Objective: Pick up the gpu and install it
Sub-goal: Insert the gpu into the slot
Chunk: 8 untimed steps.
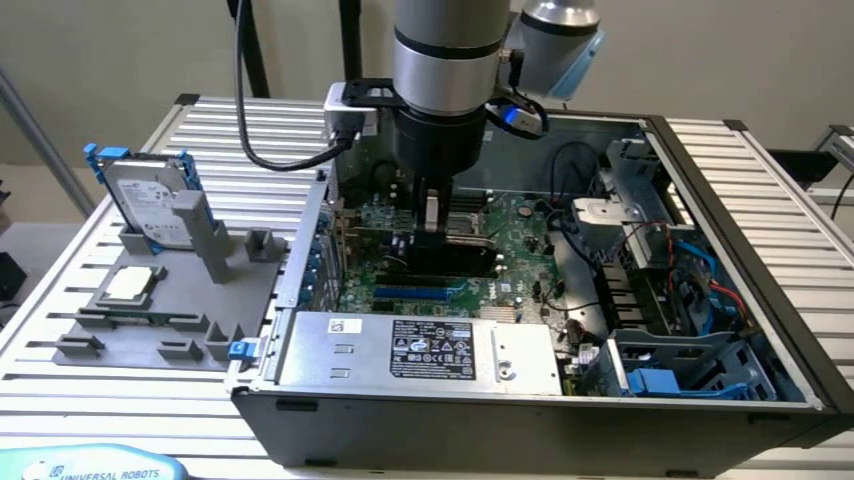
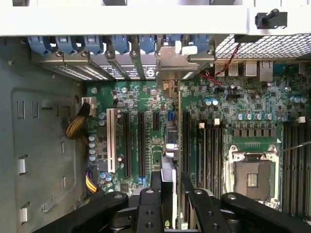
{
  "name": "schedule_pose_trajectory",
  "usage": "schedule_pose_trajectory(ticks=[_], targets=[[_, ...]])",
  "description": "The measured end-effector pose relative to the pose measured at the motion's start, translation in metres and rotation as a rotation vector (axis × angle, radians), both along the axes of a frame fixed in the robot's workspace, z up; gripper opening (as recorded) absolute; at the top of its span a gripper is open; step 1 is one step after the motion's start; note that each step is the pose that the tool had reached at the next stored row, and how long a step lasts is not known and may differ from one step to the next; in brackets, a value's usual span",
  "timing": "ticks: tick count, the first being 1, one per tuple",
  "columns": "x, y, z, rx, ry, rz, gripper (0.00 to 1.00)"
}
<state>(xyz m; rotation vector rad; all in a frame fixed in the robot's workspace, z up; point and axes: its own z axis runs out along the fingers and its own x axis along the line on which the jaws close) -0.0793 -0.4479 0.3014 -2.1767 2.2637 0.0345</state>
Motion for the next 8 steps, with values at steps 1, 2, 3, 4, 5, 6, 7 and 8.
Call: schedule_pose_trajectory(ticks=[1,2,3,4,5,6,7,8], targets=[[0.0,0.0,-0.0018,0.0002,-0.0001,0.002,0.27],[-0.001,-0.0001,-0.0036,0.0001,-0.0001,0.004,0.27],[-0.001,-0.0001,-0.0054,0.0,0.0,0.006,0.27],[-0.001,-0.0002,-0.0072,0.0,0.0,0.007,0.27],[-0.002,-0.0002,-0.0091,0.0001,0.0,0.008,0.27],[-0.002,-0.0002,-0.0108,0.0,0.0,0.008,0.27],[-0.002,-0.0002,-0.0127,0.0001,-0.0001,0.009,0.27],[-0.002,-0.0002,-0.0145,0.0001,-0.0001,0.009,0.27]])
